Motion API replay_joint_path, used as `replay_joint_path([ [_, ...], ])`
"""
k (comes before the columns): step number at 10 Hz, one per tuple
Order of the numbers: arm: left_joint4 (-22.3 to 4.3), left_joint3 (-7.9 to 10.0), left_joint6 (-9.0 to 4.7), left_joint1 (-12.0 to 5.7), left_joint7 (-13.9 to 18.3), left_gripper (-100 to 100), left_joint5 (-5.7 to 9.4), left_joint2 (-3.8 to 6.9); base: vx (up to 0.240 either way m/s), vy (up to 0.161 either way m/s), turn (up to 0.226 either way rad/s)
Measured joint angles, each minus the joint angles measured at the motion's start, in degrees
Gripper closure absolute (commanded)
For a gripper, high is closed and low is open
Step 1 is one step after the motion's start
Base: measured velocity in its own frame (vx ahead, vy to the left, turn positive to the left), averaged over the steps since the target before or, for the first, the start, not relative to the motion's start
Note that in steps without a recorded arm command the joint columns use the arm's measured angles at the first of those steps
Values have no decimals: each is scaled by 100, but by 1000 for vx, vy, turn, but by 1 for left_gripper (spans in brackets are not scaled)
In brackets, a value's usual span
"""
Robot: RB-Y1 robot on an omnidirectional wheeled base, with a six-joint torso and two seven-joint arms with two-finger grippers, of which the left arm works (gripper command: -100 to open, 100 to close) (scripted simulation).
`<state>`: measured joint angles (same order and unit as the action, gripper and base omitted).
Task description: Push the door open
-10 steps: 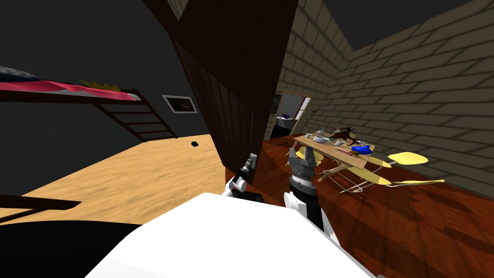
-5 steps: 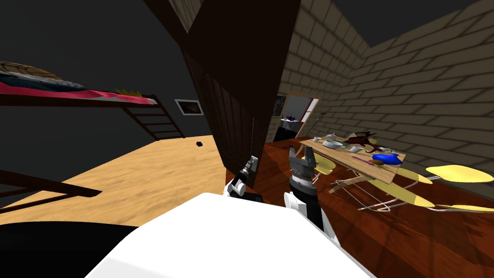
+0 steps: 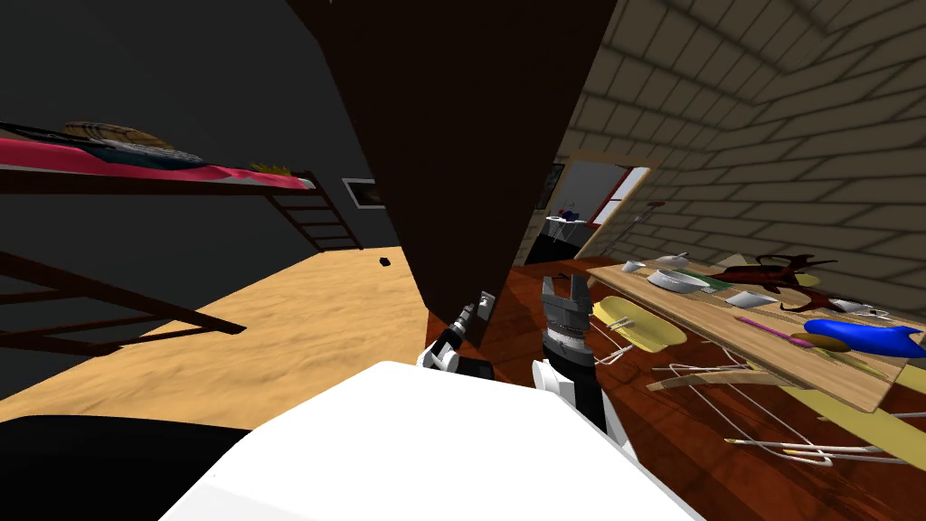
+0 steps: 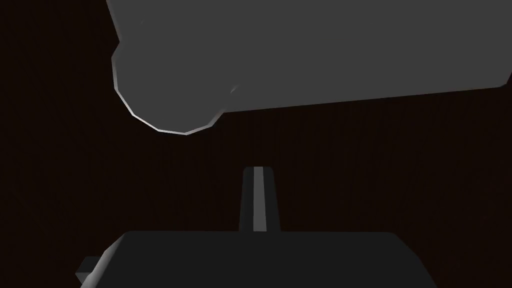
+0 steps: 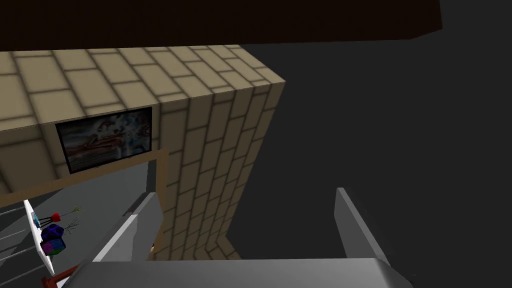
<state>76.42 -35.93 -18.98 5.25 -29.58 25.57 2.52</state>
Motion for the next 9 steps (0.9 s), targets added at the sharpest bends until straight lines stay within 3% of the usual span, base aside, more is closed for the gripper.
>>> replay_joint_path([
  [2,91,-194,-14,164,-103,-100,16,-22,-225,140,73],
  [4,208,-380,-22,319,-197,-100,44,-158,-190,115,45],
  [5,235,-457,-14,388,-263,-100,43,-313,-124,60,48],
  [6,391,-540,4,522,-305,-100,50,-360,-56,24,4],
  [7,413,-550,10,538,-311,-100,52,-361,118,-58,-39],
  [9,340,-513,-12,482,-284,-100,26,-184,258,-127,-13],
])
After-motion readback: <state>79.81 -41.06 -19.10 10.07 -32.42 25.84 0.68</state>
